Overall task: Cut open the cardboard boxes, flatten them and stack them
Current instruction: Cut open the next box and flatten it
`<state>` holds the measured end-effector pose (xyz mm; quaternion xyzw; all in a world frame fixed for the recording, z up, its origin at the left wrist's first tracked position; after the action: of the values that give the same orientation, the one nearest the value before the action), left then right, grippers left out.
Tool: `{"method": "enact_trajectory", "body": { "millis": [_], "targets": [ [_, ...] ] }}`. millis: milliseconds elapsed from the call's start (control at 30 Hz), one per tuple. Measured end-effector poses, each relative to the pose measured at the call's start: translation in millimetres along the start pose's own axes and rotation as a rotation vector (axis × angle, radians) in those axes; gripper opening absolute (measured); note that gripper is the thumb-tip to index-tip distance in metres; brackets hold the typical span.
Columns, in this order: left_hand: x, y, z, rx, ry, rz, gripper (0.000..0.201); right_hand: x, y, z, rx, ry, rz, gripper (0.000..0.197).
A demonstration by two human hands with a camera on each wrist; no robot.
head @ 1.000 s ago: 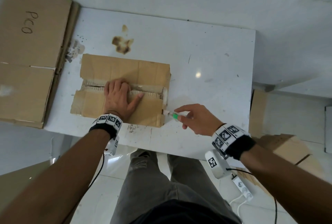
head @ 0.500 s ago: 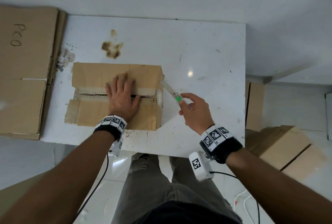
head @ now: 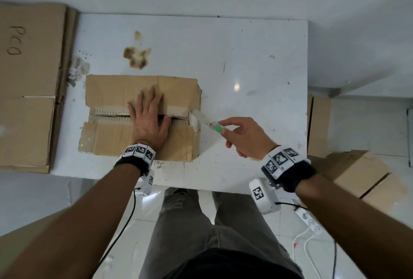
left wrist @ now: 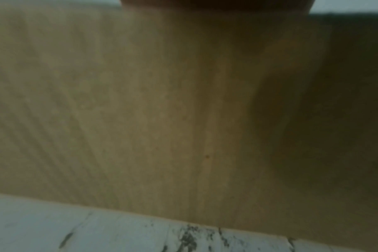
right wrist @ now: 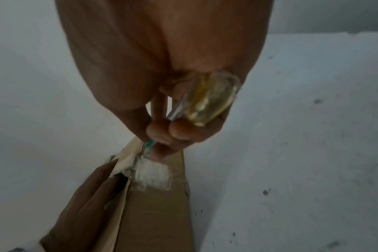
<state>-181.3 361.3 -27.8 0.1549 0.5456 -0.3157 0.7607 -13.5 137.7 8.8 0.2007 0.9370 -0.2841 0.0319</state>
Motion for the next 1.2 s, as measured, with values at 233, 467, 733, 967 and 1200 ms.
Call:
{"method": "enact_trajectory", "body": {
  "millis": [233,467,733,967,1200],
  "targets": [
    [-6.7,7.3,-4.1,-0.033,0.036,0.028,0.072,10.2,7.1,-7.8,-0.033,0.066,0.113,0.024],
    [-31.2,16.0,0.2,-0.081,-0.046,0.087,0.069,10.4,-1.4,-28.9,-0.114,0.065,0.139,0.02],
    [-84.0,39.2,2.1,-0.071,-0.097,0.061,0.064,9.5,36.4,-80.9,-0.19,-0.207,0.033,0.023],
    [-60.0,41.6,5.0,-0.01,0.007,-0.335,0.066,-41.1,13.5,-75.8,-0.125,-0.557,0.024,0.021],
    [-85.4,-22.1,-59.8,-0.39,-0.002,-0.177,0.062,-15.6,42.7,-146.1,-0.247,-0.77,-0.141,0.029]
  ]
}}
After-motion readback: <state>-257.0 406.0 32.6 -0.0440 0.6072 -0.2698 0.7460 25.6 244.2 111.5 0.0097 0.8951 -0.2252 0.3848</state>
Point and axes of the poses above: each hand's wrist, its own y-axis towards the middle knuckle, its own x-axis out of the palm, z = x × y, the point moved 6 cm from there along y, towards the middle knuckle, and after that the axes turned 9 degrees about -x, right-handed, at the moved point
